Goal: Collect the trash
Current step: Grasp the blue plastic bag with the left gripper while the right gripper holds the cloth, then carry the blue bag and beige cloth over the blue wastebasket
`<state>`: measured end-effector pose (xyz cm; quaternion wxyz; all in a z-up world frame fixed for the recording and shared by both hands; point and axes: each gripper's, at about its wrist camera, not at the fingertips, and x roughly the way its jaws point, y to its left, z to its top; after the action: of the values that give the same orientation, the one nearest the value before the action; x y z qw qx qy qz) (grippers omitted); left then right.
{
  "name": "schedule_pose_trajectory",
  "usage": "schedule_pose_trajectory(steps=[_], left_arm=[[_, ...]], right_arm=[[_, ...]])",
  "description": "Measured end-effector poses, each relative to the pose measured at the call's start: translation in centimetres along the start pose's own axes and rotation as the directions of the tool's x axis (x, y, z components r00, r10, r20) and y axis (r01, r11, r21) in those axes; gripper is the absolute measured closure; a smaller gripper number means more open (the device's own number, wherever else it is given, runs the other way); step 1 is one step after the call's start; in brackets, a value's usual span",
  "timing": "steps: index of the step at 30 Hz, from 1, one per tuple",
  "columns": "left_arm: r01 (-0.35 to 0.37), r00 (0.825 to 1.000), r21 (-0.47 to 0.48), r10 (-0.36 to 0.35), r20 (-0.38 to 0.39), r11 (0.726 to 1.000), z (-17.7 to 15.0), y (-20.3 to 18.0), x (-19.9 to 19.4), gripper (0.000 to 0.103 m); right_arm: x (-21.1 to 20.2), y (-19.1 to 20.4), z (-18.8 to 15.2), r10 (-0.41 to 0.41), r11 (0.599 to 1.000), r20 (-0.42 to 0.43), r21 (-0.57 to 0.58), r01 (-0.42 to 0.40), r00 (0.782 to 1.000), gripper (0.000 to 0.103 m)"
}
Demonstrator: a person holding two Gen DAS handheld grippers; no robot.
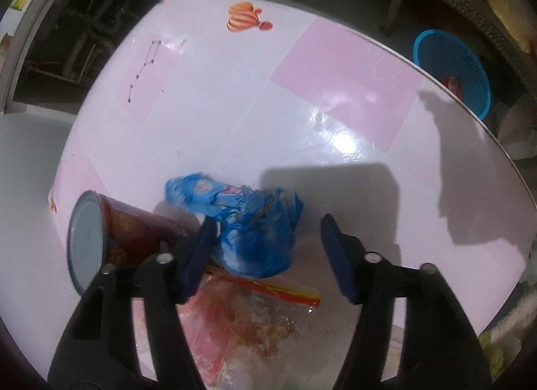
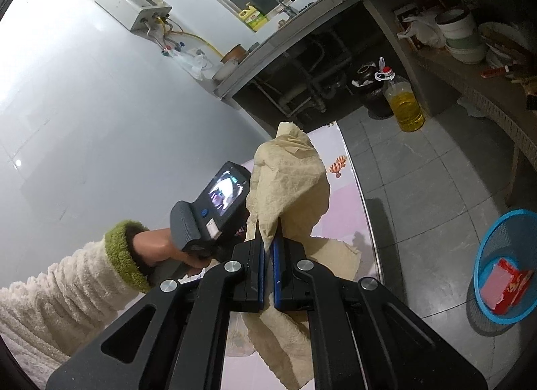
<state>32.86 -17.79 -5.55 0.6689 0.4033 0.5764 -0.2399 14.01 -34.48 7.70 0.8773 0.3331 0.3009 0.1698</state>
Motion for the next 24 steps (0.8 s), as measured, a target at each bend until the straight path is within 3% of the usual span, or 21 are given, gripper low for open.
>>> schedule_pose_trajectory(steps=[5, 12, 20, 24], left_arm=[[0.033, 0.999, -0.021, -0.034, -0.014, 0.999, 0.8, 0.0, 0.2, 0.062], [0.026, 0.999, -0.021, -0.025, 0.033, 0.999, 1.5, -0.5, -0.5, 0.074], [-0.002, 0.993, -0.027, 0.005, 0.120, 1.000, 1.1, -0.7, -3.0, 0.079], [0.000, 0.982, -0.055, 0.010, 0.191, 0.998, 1.0, -0.1, -5.4, 0.079]], right_arm=[[-0.5, -0.9, -0.2, 0.006, 1.000, 0.013, 0.024, -0.007, 1.000, 0.099], [-1.5, -1.9, -0.8, 0.006, 0.999, 0.024, 0.043, -0.007, 1.000, 0.099], [-2.4, -2.6, -1.2, 0.003, 0.998, 0.037, 0.059, -0.005, 0.999, 0.099], [-2.8, -2.9, -1.0, -0.001, 0.998, 0.049, 0.063, -0.002, 0.999, 0.099]])
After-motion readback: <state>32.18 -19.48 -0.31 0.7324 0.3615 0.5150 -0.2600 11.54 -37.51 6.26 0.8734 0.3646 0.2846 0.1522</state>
